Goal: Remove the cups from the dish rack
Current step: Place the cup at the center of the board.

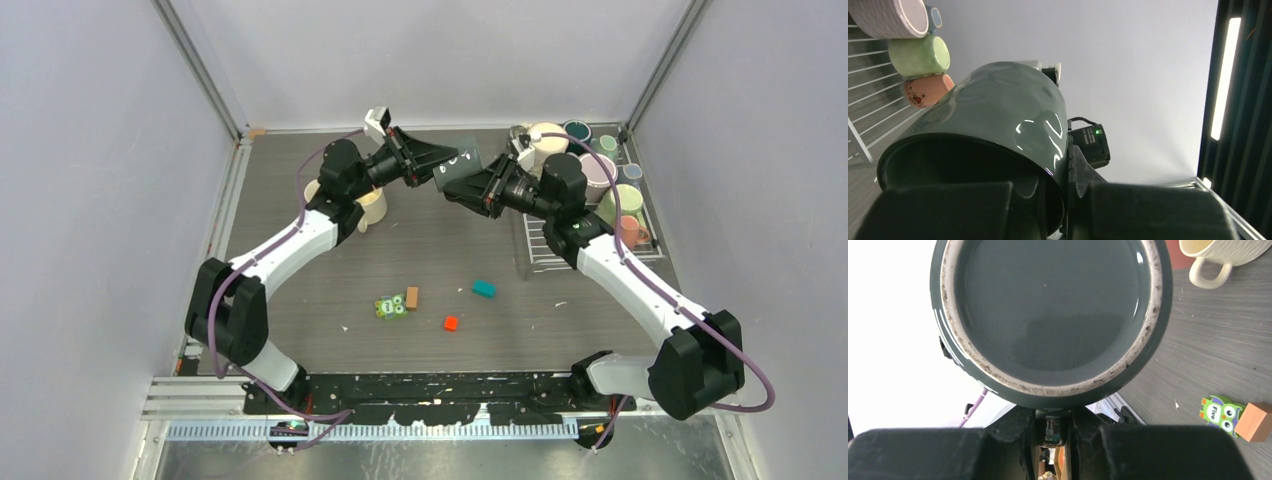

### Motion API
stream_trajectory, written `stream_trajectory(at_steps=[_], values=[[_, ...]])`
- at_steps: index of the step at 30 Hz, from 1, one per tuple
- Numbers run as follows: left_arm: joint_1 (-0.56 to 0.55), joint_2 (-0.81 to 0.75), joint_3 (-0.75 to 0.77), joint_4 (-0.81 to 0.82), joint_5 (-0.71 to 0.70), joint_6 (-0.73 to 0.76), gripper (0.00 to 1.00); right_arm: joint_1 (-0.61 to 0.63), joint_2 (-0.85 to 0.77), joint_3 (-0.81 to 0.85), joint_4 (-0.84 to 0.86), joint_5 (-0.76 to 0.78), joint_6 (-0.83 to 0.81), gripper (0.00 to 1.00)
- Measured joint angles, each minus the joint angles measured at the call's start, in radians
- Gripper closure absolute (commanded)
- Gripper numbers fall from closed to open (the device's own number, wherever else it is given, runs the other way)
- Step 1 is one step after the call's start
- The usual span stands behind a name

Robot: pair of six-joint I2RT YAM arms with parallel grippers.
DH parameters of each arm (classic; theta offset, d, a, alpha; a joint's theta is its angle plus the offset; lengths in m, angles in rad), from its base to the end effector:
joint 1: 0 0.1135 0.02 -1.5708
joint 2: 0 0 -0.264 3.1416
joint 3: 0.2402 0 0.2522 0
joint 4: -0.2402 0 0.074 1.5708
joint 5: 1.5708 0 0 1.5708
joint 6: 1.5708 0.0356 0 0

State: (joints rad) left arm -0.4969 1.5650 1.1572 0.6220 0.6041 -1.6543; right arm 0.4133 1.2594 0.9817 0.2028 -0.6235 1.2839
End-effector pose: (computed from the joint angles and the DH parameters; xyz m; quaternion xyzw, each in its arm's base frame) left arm 0.3139 -0.1932 0.3574 -0.1337 0.6282 -0.7428 0.1890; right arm 0.2607 0.1370 0.3476 0.1051 0.7206 0.6344 0.2592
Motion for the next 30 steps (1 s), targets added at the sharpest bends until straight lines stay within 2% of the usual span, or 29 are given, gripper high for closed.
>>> stream_trajectory(at_steps=[1, 4, 7, 11, 18, 25, 30], values=[[0.000, -0.003, 0.001, -0.006, 0.001, 0.017, 1.00, 0.000, 0.000, 0.000, -0.002, -0.002, 0.009, 0.85], [0.000, -0.022, 0.006, -0.050, 0.000, 0.048, 1.00, 0.000, 0.002, 0.000, -0.001, -0.007, 0.001, 0.32], [0.000, -0.036, 0.024, -0.146, 0.008, 0.100, 1.00, 0.008, 0.000, 0.001, -0.023, -0.001, -0.043, 0.02], [0.000, -0.047, 0.053, -0.307, 0.010, 0.206, 1.00, 0.007, -0.018, 0.015, -0.130, 0.045, -0.133, 0.00], [0.000, -0.094, 0.152, -0.671, -0.032, 0.469, 1.00, 0.006, -0.125, 0.069, -0.446, 0.221, -0.308, 0.00], [0.000, -0.075, 0.377, -1.072, -0.148, 0.790, 1.00, 0.006, -0.193, 0.128, -0.718, 0.459, -0.438, 0.00], [-0.014, 0.055, 0.588, -1.292, -0.276, 0.995, 1.00, 0.005, -0.193, 0.158, -0.863, 0.600, -0.486, 0.00]])
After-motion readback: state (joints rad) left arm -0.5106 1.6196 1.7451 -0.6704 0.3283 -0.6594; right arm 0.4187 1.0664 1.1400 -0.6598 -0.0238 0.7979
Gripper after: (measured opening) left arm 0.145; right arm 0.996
